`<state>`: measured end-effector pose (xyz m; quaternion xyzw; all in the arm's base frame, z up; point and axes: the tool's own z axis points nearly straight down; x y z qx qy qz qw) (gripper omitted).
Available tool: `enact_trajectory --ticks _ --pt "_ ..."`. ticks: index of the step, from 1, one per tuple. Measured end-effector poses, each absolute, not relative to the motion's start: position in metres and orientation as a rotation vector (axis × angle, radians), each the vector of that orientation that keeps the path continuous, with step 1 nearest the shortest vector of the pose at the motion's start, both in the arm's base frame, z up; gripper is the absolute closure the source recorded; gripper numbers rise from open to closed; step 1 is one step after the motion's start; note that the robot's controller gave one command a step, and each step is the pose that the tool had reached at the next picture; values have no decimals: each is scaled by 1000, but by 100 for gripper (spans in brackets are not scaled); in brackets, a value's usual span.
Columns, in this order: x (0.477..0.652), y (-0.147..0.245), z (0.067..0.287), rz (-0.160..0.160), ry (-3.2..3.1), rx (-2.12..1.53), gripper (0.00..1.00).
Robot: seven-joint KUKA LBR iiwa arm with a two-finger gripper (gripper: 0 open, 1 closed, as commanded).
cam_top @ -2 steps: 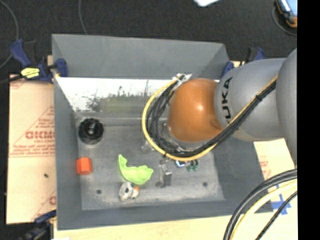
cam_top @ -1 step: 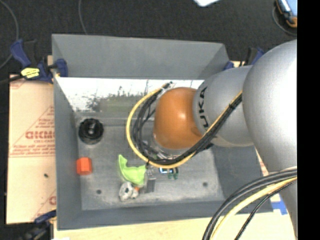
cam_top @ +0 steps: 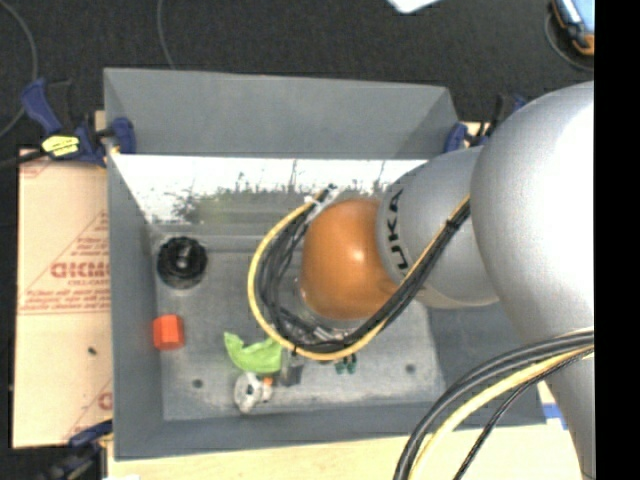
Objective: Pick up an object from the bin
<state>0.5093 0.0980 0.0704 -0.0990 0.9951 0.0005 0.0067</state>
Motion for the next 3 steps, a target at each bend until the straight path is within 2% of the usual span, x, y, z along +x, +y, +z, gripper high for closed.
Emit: enact_trajectory --ticks 3 --pt "509 98 70 3 3114 -303 100"
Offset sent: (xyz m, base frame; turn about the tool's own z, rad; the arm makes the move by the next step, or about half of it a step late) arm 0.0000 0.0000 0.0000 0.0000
